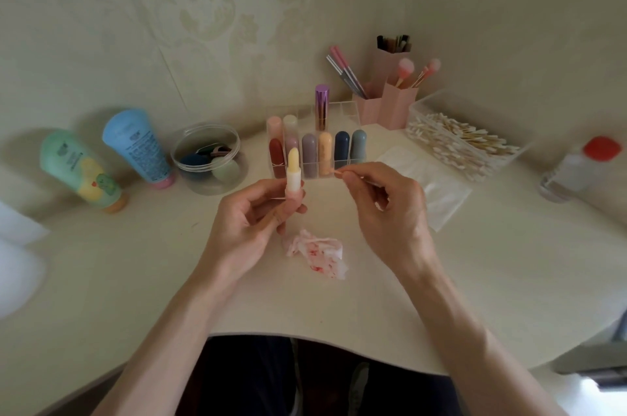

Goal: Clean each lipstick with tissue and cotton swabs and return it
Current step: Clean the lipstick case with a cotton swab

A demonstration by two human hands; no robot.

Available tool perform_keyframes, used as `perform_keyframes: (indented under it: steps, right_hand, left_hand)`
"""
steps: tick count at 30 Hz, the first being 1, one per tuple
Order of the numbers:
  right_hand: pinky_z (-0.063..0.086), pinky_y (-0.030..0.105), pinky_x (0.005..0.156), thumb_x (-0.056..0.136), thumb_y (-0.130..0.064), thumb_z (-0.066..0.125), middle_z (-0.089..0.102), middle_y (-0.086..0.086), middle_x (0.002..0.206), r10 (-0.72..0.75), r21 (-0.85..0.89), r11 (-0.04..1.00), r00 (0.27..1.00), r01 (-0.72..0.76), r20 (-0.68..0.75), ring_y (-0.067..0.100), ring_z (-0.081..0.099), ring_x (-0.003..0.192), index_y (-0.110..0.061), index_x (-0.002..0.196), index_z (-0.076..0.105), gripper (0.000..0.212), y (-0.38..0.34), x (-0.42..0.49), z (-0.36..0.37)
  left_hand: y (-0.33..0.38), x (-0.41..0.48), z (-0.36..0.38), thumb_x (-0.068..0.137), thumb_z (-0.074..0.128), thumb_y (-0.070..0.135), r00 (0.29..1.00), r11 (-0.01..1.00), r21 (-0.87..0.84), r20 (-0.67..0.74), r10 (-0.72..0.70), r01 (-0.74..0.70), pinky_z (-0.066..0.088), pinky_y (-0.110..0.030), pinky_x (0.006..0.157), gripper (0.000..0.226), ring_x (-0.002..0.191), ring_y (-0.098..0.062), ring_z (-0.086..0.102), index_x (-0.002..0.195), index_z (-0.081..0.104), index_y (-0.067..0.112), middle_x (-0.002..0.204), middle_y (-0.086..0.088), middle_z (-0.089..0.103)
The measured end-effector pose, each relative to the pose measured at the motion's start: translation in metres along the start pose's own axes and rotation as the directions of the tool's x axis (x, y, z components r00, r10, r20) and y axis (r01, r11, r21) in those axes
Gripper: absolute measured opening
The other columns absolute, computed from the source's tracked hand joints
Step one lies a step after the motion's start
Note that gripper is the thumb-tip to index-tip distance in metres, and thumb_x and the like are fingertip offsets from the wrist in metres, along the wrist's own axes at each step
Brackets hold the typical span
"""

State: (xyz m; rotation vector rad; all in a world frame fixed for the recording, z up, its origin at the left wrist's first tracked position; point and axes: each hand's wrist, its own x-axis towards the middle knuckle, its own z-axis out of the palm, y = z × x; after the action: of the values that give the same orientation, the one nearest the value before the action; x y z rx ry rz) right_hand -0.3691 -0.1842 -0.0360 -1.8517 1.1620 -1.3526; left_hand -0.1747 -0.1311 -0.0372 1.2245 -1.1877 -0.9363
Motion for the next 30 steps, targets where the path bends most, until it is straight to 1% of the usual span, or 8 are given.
perform_keyframes:
  steps: [4,8,13,16,19,21,26,30]
  right_hand:
    - [0.042,0.015,0.063,0.102,-0.018,0.067,0.073,-0.014,0.083,0.144,-0.020,0.989,0.980,-0.148,-0.134,0.006,0.061,0.072,-0.024,0.102,0.079,0.013,0.005,0.005,-0.009]
    - [0.050,0.020,0.074,0.102,-0.020,0.067,0.075,-0.013,0.086,0.220,-0.053,0.971,0.955,-0.235,-0.198,0.007,0.067,0.082,-0.022,0.100,0.080,0.013,0.007,0.007,-0.012]
    - [0.045,0.009,0.070,0.103,-0.022,0.065,0.075,-0.013,0.087,0.301,-0.086,0.941,0.924,-0.328,-0.237,0.006,0.067,0.084,-0.021,0.103,0.080,0.016,0.010,0.009,-0.018]
    - [0.048,0.022,0.075,0.103,-0.023,0.064,0.078,-0.009,0.092,0.331,-0.090,0.929,0.915,-0.359,-0.229,0.011,0.070,0.089,-0.021,0.105,0.080,0.017,0.010,0.009,-0.019]
    - [0.053,0.029,0.079,0.103,-0.024,0.065,0.079,-0.007,0.095,0.354,-0.095,0.921,0.912,-0.379,-0.208,0.012,0.071,0.092,-0.021,0.106,0.081,0.016,0.009,0.009,-0.018]
    - [0.055,0.032,0.081,0.102,-0.023,0.065,0.079,-0.007,0.094,0.355,-0.094,0.921,0.913,-0.378,-0.200,0.013,0.071,0.093,-0.022,0.104,0.081,0.016,0.009,0.009,-0.018]
    - [0.057,0.035,0.082,0.102,-0.025,0.066,0.079,-0.007,0.093,0.392,-0.100,0.907,0.907,-0.409,-0.157,0.013,0.072,0.093,-0.024,0.102,0.080,0.015,0.011,0.007,-0.016]
    - [0.057,0.034,0.087,0.102,-0.026,0.066,0.079,-0.008,0.100,0.417,-0.134,0.894,0.903,-0.428,-0.104,0.012,0.072,0.099,-0.025,0.104,0.081,0.015,0.011,0.007,-0.014]
  left_hand:
    - [0.005,0.003,0.011,0.090,0.076,0.009,0.999,1.000,0.029,0.036,-0.004,0.003,0.057,-0.019,0.076,0.027,0.095,-0.018,0.077,0.117,0.073,0.008,0.106,-0.001,0.080]
    - [0.007,0.016,0.028,0.086,0.083,0.011,1.000,0.992,0.125,0.024,0.005,-0.008,0.059,-0.024,0.086,0.026,0.096,-0.012,0.077,0.111,0.075,0.012,0.101,0.003,0.081]
    - [0.001,0.035,0.043,0.078,0.089,0.032,0.996,0.917,0.397,-0.056,0.064,-0.036,0.047,-0.016,0.071,0.023,0.076,-0.001,0.066,0.097,0.077,0.028,0.080,0.023,0.071]
    - [-0.004,0.041,0.047,0.078,0.088,0.039,0.996,0.872,0.489,-0.073,0.049,-0.007,0.045,-0.011,0.070,0.020,0.078,0.003,0.065,0.092,0.074,0.036,0.082,0.024,0.071]
    - [-0.005,0.047,0.045,0.080,0.087,0.036,0.996,0.806,0.591,-0.054,0.069,-0.023,0.041,-0.003,0.069,0.018,0.081,0.013,0.062,0.090,0.072,0.039,0.078,0.028,0.067]
    - [-0.007,0.049,0.044,0.082,0.084,0.037,0.996,0.782,0.622,-0.056,0.070,-0.020,0.042,-0.007,0.071,0.015,0.078,0.011,0.063,0.092,0.073,0.038,0.079,0.027,0.067]
    - [-0.011,0.046,0.048,0.085,0.078,0.033,0.988,0.759,0.650,-0.091,0.121,-0.033,0.054,-0.035,0.081,0.016,0.077,-0.008,0.067,0.101,0.076,0.033,0.090,0.017,0.074]
    - [-0.012,0.044,0.050,0.084,0.077,0.034,0.984,0.760,0.648,-0.100,0.148,-0.048,0.055,-0.044,0.083,0.018,0.074,-0.008,0.067,0.102,0.074,0.033,0.092,0.017,0.075]
